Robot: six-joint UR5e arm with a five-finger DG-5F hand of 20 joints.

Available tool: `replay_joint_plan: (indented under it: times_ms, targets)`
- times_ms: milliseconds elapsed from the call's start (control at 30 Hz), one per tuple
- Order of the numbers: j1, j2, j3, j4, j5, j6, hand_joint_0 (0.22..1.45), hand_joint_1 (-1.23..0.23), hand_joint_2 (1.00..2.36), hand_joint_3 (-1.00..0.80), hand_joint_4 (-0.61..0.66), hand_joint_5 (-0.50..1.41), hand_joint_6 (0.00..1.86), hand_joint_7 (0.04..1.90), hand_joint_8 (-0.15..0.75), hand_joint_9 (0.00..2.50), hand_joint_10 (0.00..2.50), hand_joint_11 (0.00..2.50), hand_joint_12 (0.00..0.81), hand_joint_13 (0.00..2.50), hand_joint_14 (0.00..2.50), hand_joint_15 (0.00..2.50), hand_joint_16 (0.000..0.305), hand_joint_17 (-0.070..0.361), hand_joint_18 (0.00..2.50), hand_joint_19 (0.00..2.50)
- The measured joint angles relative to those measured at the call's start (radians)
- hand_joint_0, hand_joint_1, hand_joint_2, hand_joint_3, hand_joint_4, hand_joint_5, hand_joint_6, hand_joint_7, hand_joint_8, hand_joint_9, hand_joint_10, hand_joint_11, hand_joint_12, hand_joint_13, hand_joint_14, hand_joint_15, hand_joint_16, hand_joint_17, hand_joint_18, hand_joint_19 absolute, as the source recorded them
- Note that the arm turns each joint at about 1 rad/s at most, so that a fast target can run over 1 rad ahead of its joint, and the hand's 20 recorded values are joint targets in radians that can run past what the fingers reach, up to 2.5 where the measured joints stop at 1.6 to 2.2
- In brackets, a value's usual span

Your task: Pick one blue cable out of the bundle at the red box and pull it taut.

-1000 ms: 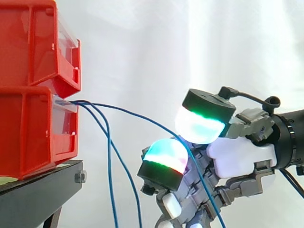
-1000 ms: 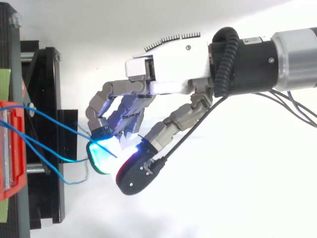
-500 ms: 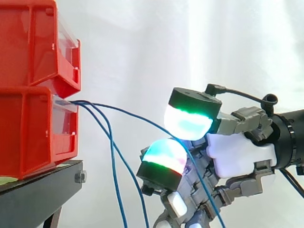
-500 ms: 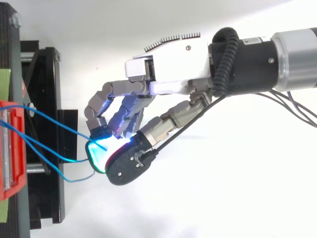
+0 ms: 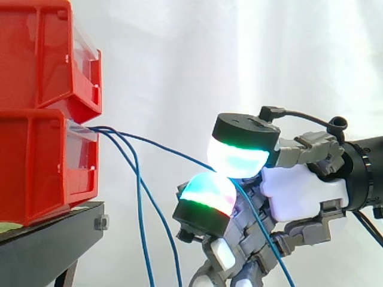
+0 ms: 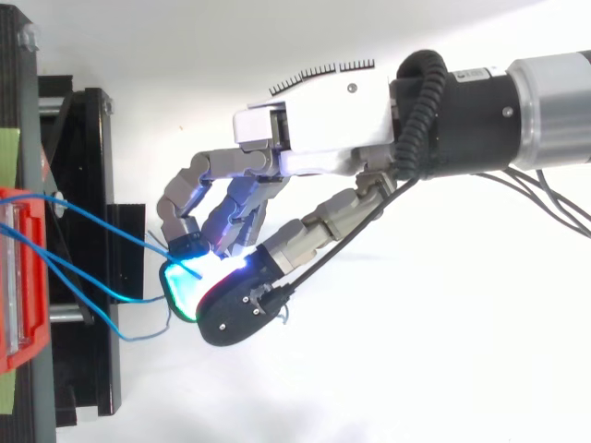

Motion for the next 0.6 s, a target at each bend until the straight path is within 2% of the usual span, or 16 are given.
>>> replay_joint_plan:
  times_ms: [333,600]
  targets:
    - [-0.002,0.013,0.0,-0.005,0.0,0.0,0.64,-0.82,1.03,-0.01,0.05,-0.17,0.89,1.29,0.343,0.82,0.02,0.72,0.402,0.57,0.01,0.26,0.055,0.124,0.69,0.4]
    - [-0.007,0.031,0.0,-0.036,-0.001,-0.014,0.64,-0.82,1.03,0.04,0.05,-0.16,0.9,1.34,0.341,0.82,0.02,0.71,0.4,0.55,0.01,0.25,0.055,0.124,0.67,0.38]
